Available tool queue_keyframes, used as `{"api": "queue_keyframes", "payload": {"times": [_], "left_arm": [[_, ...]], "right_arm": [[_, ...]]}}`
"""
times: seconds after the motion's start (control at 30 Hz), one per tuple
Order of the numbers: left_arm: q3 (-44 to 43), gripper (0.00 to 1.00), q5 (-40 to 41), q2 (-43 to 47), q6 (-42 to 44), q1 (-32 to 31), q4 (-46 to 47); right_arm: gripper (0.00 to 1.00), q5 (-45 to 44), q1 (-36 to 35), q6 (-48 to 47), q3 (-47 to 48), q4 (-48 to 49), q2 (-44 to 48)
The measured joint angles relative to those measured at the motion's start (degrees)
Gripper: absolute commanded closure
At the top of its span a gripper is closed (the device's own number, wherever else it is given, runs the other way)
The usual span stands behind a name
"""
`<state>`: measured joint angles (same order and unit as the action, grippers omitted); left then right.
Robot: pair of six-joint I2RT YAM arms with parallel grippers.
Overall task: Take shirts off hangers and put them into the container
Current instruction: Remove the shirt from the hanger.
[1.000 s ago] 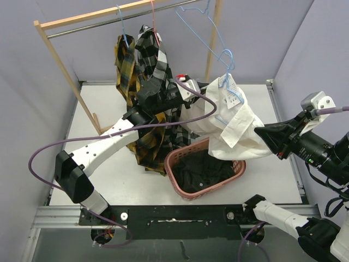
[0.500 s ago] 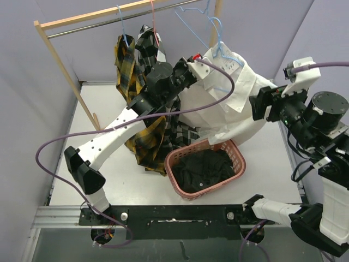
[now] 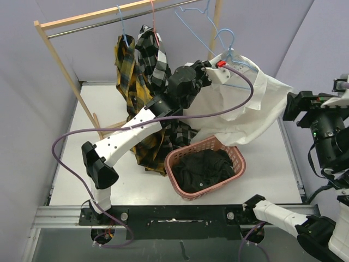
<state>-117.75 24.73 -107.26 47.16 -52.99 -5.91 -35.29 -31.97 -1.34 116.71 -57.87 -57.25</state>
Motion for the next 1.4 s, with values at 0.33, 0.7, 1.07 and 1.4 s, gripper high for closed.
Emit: {"api": "queue_keyframes", "payload": {"times": [0.33, 0.7, 1.07, 1.4], "left_arm": [[-16.4, 1.0, 4.2, -4.2, -1.6, -1.1, -12.7], [-16.7, 1.0, 8.4, -3.9, 1.5, -5.9, -13.9], [-10.4, 1.0, 9.6, -0.5, 2.1, -5.8, -13.8], [-4.8, 1.0, 10.0, 3.6, 1.4, -5.5, -13.0]], "right_arm": [[0.27, 7.9, 0.0, 3.9, -12.1, 0.6, 3.3], [0.28, 15.4, 0.0, 9.2, -33.4, 6.3, 5.7], [0.45, 10.7, 0.0, 10.5, -42.4, 19.1, 9.0], [1.0, 2.1, 0.0, 11.3, -46.2, 23.2, 8.3]]}}
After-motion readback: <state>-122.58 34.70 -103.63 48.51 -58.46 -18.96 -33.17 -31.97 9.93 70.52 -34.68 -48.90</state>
